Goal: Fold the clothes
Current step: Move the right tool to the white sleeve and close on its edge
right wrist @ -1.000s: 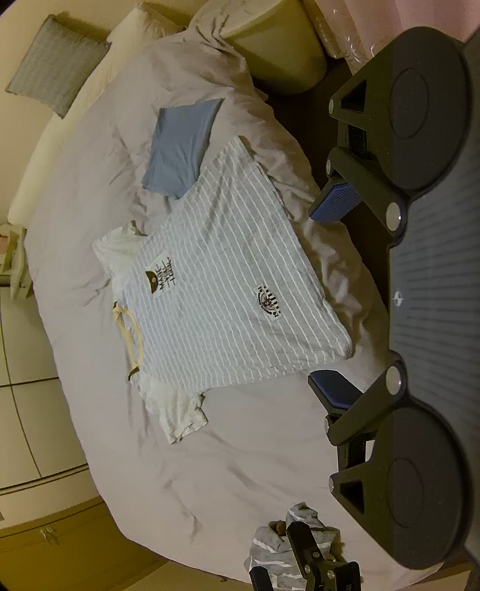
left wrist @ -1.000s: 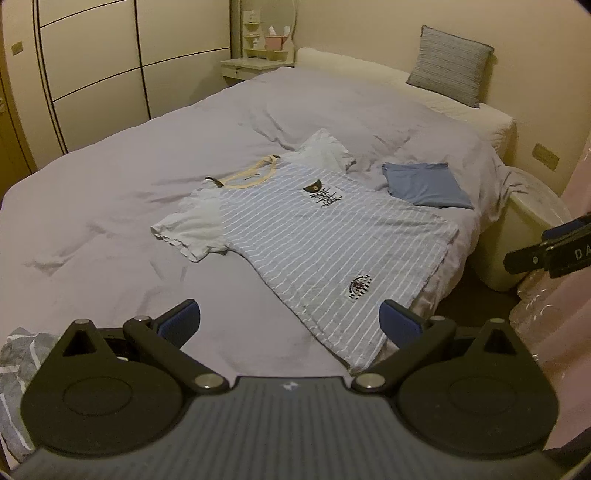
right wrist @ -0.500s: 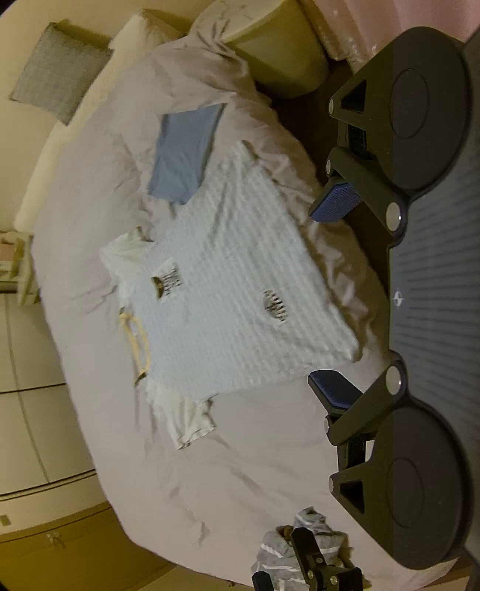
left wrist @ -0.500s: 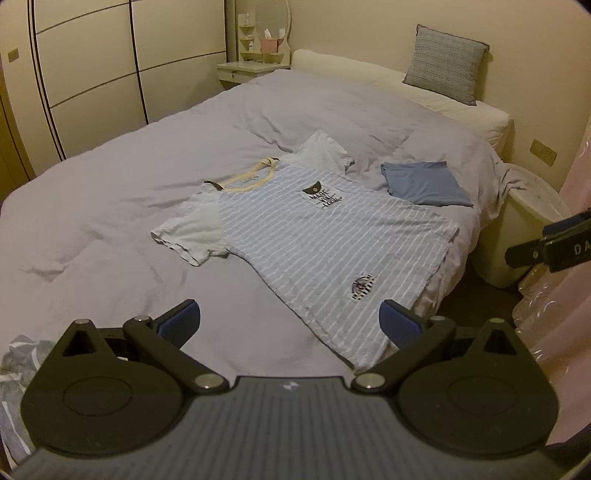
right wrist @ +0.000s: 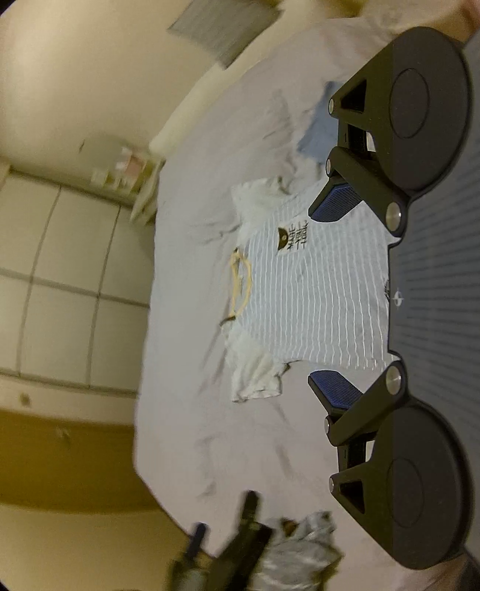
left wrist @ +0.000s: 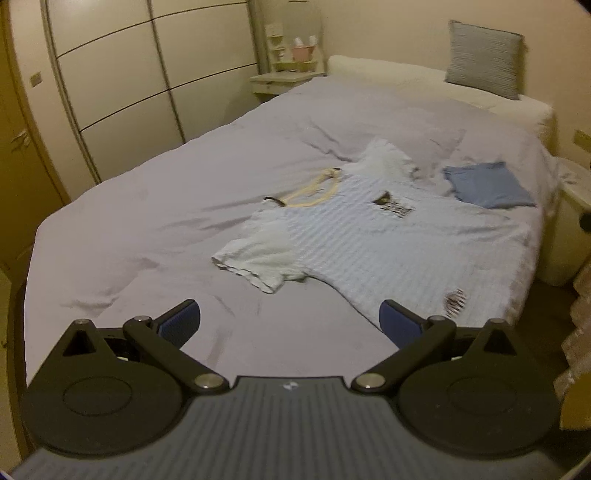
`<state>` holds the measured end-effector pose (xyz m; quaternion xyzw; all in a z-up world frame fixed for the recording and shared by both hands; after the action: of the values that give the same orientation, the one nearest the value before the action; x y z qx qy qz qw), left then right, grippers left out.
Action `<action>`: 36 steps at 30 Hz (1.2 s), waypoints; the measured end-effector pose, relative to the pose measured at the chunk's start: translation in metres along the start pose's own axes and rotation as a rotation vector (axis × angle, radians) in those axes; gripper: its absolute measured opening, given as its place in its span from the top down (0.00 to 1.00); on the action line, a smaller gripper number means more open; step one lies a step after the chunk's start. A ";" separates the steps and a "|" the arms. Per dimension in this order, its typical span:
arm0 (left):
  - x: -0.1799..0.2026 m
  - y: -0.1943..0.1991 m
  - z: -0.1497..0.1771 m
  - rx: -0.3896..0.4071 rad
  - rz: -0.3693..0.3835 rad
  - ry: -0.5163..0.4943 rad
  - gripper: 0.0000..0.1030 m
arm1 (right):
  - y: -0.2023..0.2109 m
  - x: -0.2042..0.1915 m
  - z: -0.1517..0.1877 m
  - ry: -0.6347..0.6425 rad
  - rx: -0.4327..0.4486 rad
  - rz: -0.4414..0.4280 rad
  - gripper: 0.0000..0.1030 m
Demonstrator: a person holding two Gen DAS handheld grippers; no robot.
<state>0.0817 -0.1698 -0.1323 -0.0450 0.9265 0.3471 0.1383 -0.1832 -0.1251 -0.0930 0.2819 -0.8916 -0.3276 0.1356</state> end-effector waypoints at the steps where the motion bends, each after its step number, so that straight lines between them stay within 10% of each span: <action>1: -0.002 -0.011 -0.003 -0.013 -0.010 0.014 0.01 | -0.014 0.005 -0.004 0.022 -0.010 -0.017 0.13; 20: -0.060 -0.249 -0.048 -0.216 -0.119 0.000 0.02 | -0.306 0.011 -0.053 0.415 -0.208 -0.401 0.46; 25: -0.071 -0.319 -0.038 -0.215 -0.072 -0.097 0.03 | -0.374 -0.026 -0.041 0.509 -0.248 -0.394 0.70; 36: -0.072 -0.423 -0.020 -0.191 0.029 -0.210 0.05 | -0.493 -0.035 -0.047 0.282 -0.300 -0.303 0.76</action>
<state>0.2217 -0.5033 -0.3641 -0.0082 0.8703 0.4382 0.2246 0.0689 -0.4373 -0.3856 0.4318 -0.7528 -0.4305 0.2482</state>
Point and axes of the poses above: each gripper's, at about its wrist camera, not at the fingertips, and y roughly against the way its jaws point, x to its right, z to its underside, the point moved 3 cm from there along -y, roughly the way its jaws point, and after that the axes turned 14 degrees about -z, right-handed, at the moved point
